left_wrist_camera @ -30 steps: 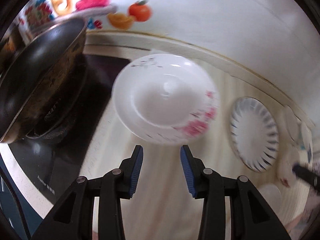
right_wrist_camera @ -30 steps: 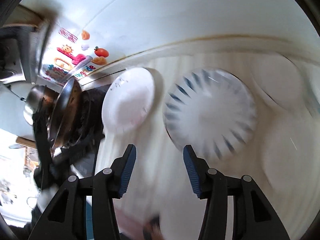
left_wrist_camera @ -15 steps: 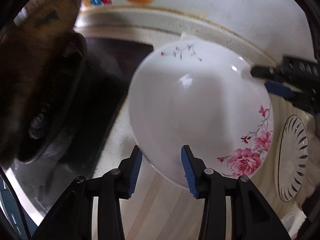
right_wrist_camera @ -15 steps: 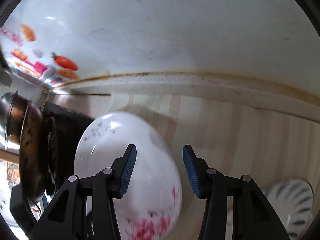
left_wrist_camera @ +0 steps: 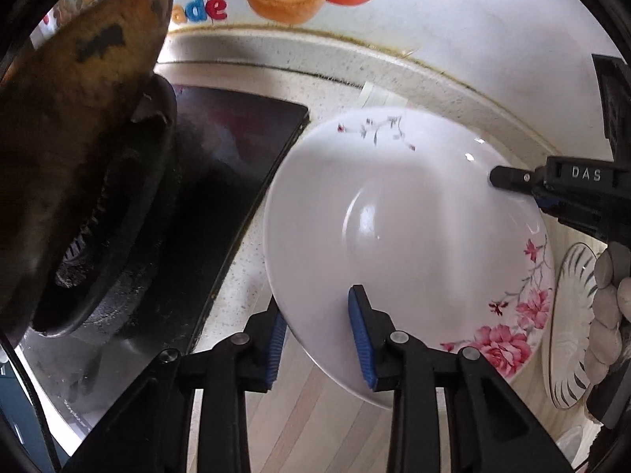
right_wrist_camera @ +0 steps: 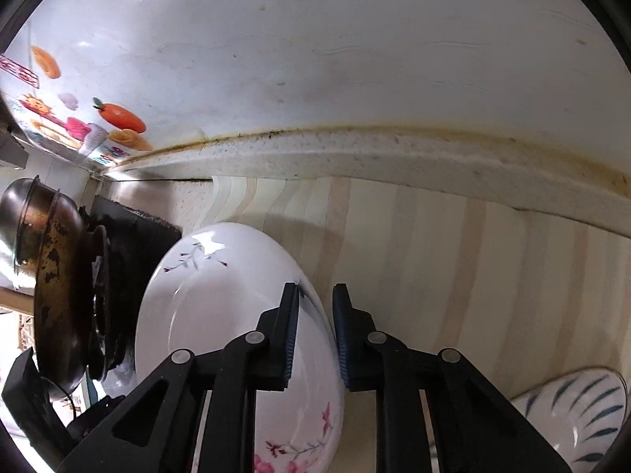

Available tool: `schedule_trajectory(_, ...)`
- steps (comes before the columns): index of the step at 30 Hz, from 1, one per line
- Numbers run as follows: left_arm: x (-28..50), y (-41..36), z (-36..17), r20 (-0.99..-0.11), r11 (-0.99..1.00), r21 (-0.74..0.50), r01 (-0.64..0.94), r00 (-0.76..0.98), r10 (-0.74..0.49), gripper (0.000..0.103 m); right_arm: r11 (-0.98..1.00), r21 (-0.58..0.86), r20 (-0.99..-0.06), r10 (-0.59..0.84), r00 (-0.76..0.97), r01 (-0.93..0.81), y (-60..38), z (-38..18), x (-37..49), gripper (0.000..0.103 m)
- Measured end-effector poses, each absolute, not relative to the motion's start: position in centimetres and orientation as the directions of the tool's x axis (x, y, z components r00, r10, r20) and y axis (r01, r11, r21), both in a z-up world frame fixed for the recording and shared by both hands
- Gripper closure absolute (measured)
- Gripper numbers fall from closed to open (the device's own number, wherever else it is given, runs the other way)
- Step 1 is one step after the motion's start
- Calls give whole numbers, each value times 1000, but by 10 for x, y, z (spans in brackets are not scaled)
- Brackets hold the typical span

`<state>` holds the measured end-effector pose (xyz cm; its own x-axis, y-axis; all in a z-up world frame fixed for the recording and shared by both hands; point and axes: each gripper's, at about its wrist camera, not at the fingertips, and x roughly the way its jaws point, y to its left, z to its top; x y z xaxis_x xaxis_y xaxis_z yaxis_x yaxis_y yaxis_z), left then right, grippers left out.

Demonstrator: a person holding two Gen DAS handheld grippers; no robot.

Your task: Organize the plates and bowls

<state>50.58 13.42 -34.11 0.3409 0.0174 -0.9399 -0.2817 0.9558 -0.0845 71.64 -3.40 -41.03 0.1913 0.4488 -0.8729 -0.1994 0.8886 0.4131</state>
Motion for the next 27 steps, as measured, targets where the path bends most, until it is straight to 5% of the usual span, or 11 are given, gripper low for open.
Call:
schedule_trajectory(16,442,77,-279,-903,981,-86,-173,429,-3,75,864,460,-824,501,266,-202,-122,-332,618,85)
schedule_trajectory(27,362,2,-239,-903,985,-164,-54,410,-128,75,877,452,-825,481,297,-164,-234,-294,487,85)
